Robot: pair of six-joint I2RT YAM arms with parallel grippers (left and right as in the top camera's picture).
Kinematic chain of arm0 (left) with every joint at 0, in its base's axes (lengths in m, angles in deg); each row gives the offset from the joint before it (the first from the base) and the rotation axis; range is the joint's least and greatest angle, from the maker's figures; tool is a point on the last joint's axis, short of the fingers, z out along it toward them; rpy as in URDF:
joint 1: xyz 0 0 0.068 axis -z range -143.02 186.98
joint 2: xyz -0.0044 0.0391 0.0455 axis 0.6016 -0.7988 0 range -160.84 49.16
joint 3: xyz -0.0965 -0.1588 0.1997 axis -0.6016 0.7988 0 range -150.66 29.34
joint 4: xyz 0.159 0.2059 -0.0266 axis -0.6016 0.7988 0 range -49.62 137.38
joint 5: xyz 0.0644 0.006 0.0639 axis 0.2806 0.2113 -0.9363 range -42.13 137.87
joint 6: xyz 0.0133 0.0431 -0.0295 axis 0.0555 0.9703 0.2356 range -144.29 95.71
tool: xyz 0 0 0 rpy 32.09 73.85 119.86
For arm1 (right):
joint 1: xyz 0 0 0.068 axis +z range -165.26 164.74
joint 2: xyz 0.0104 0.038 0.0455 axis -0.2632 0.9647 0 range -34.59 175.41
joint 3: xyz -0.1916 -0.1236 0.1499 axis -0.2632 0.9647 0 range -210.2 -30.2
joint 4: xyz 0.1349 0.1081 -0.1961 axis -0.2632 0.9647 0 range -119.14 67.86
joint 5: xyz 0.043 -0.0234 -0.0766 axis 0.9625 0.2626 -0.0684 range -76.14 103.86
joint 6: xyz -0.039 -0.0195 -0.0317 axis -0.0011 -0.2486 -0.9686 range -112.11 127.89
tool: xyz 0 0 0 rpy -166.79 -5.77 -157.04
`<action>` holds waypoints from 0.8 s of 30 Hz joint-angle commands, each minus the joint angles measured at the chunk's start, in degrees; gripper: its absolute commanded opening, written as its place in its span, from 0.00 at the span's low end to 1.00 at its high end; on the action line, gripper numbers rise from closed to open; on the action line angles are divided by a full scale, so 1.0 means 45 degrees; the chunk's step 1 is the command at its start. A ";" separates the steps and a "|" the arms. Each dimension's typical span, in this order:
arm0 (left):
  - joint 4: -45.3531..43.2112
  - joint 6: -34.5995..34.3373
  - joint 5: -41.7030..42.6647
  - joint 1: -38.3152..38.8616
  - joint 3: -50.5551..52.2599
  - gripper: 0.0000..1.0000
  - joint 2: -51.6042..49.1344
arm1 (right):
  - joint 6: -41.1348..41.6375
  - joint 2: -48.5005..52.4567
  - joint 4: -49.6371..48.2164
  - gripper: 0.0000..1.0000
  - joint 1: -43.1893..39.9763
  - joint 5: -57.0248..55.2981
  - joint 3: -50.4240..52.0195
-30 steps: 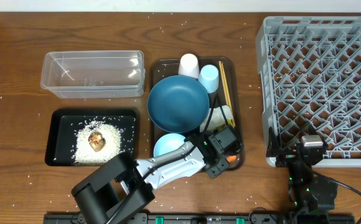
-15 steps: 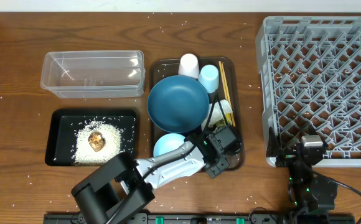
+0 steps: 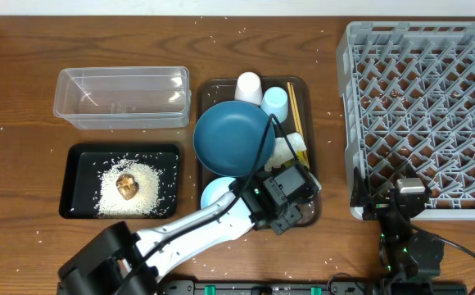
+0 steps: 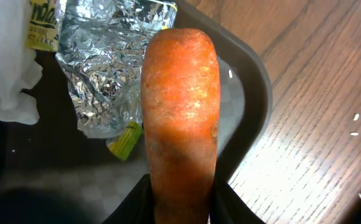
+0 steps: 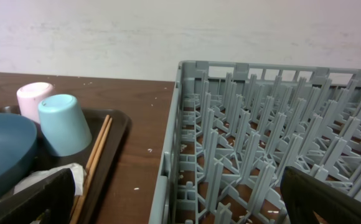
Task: Sort waste into correct bins and load items into the dishwasher rack
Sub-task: 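Close the left gripper on the carrot and lift, then carry the carrot left over the black tray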
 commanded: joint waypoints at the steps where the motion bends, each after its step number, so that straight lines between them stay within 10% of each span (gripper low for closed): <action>1: 0.0146 -0.0471 -0.0015 0.0015 0.0063 0.25 0.0306 | -0.0019 -0.0034 0.0053 0.99 -0.0107 0.0015 0.0015; 13: 0.0389 -0.0831 -0.0087 -0.0704 0.0063 0.19 0.1778 | -0.0019 -0.0034 0.0053 0.99 -0.0107 0.0015 0.0015; 24: 0.2822 -0.0835 -0.0602 -0.5523 0.0063 0.19 0.4420 | -0.0019 -0.0034 0.0053 0.99 -0.0107 0.0015 0.0015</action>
